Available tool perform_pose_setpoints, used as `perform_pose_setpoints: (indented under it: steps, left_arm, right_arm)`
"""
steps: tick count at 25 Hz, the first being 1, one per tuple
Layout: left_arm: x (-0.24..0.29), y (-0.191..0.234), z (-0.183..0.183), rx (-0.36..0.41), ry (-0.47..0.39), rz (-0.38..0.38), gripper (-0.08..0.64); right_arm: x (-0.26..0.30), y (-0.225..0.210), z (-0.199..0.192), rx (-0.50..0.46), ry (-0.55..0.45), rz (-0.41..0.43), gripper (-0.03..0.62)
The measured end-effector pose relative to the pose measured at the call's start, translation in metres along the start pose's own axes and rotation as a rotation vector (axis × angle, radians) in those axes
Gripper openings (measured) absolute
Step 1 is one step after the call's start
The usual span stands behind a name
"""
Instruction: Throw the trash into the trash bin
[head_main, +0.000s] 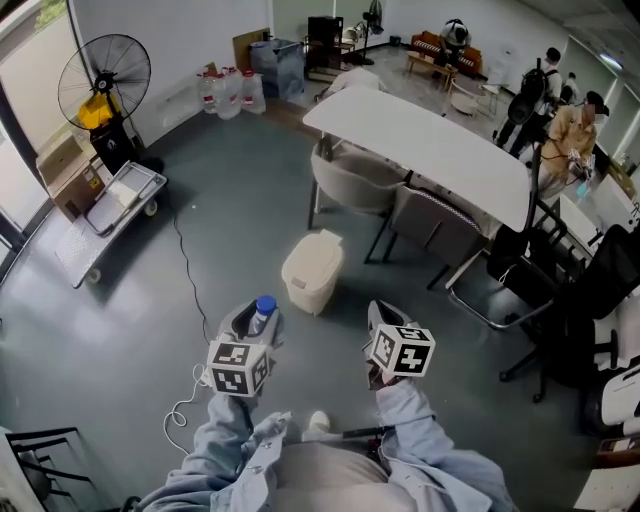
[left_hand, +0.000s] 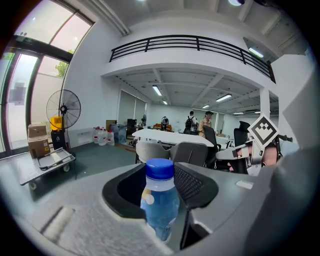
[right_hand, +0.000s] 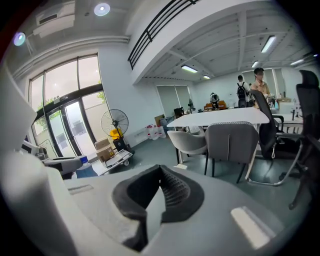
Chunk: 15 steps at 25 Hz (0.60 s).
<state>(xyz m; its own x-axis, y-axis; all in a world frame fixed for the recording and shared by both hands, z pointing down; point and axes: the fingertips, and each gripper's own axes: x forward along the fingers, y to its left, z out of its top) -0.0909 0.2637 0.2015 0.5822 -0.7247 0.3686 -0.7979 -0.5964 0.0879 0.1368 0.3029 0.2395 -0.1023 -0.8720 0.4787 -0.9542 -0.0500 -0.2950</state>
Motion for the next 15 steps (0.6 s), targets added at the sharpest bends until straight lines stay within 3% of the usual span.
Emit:
perform_pose_setpoints:
  steps: [9, 15]
  left_arm:
    - [0.036, 0.026, 0.007, -0.014, 0.010, 0.022, 0.183]
    - [0.088, 0.066, 0.037, -0.058, -0.040, 0.010, 0.183]
  right_arm:
    - [0.039, -0.010, 0.006, 0.014, 0.038, -0.001, 0.003]
    - [0.085, -0.015, 0.043, -0.017, 0.027, -0.030, 0.003]
